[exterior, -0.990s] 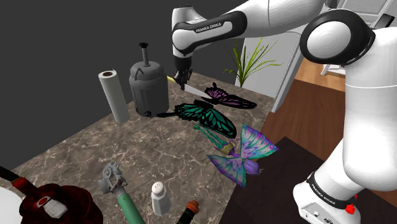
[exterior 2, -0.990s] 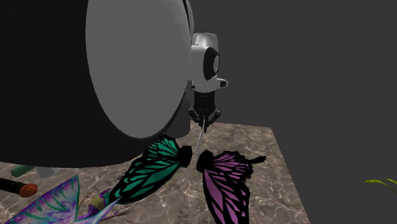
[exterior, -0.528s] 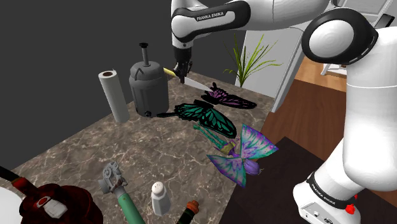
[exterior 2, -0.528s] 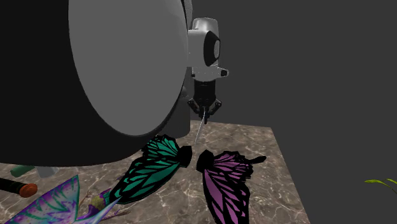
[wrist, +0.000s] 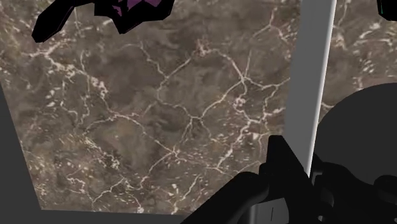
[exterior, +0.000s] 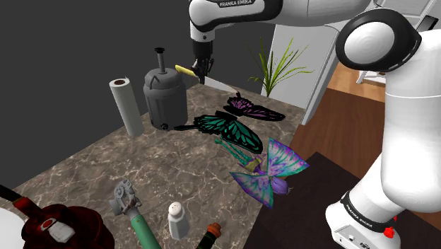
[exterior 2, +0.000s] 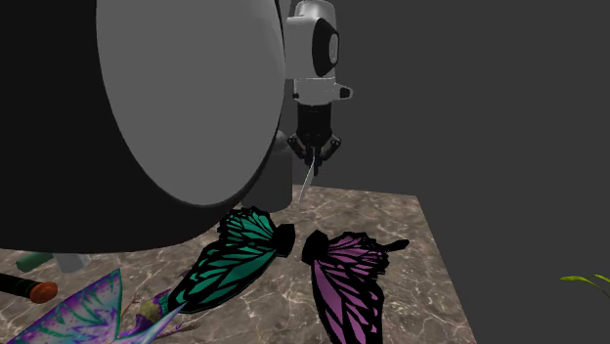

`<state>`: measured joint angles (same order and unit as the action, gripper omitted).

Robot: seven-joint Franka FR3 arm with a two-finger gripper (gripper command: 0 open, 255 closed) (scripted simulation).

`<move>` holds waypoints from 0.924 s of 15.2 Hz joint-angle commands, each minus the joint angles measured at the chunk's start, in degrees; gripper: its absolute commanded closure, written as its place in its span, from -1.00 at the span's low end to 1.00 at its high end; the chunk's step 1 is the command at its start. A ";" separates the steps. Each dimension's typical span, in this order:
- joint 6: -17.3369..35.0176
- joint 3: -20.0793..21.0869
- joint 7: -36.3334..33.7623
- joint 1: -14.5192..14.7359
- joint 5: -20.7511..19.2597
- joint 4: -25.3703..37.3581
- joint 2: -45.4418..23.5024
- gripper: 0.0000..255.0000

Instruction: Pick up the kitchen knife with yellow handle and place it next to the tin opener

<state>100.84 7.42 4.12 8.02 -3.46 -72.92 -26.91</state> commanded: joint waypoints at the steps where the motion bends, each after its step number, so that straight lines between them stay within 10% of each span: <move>1: -1.58 -0.01 0.13 -0.02 0.02 1.60 -0.04 1.00; 14: 1.00 3.93 -13.72 9.51 -1.13 -6.54 5.26 1.00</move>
<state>101.56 10.78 -8.00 16.36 -4.53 -78.52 -22.01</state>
